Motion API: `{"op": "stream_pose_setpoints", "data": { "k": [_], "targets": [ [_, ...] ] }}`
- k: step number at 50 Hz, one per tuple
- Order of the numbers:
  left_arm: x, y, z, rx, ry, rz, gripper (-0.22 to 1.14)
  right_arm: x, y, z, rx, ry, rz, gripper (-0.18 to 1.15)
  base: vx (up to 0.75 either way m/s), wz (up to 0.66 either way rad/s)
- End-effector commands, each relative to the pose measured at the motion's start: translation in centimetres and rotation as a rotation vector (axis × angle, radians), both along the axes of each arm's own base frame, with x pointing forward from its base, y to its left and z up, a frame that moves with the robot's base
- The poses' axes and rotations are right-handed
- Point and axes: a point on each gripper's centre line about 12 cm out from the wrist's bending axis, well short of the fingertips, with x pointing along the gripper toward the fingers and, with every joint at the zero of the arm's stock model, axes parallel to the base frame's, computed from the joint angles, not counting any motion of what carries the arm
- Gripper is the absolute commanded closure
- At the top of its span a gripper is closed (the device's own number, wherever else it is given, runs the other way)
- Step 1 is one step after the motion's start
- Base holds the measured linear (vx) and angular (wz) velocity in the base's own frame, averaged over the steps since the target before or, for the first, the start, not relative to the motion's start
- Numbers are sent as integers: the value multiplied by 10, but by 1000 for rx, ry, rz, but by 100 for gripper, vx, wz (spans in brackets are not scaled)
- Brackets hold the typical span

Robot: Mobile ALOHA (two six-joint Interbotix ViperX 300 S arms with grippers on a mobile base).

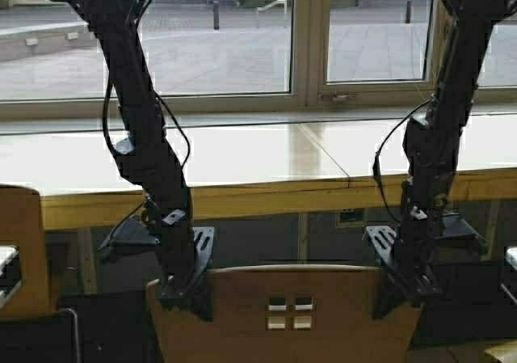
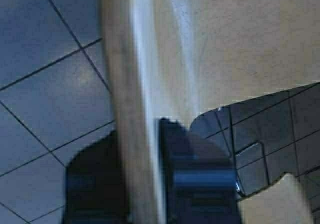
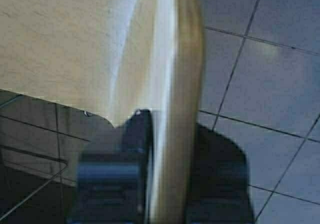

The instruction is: Push the chairs under the table

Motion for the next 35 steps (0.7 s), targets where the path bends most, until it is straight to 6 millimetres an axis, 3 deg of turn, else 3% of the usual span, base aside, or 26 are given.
{"op": "stream_pose_setpoints", "data": {
  "k": [1, 8, 35],
  "targets": [
    [18, -10, 16, -14, -64, -30, 94, 7, 12, 9, 8, -35, 91, 92, 2, 1],
    [17, -10, 15, -15, -60, -23, 89, 11, 14, 11, 14, -42, 126, 93, 4, 5],
    [15, -9, 20, -13, -60, -31, 89, 9, 16, 12, 17, -37, 169, 93, 11, 6]
  ]
}}
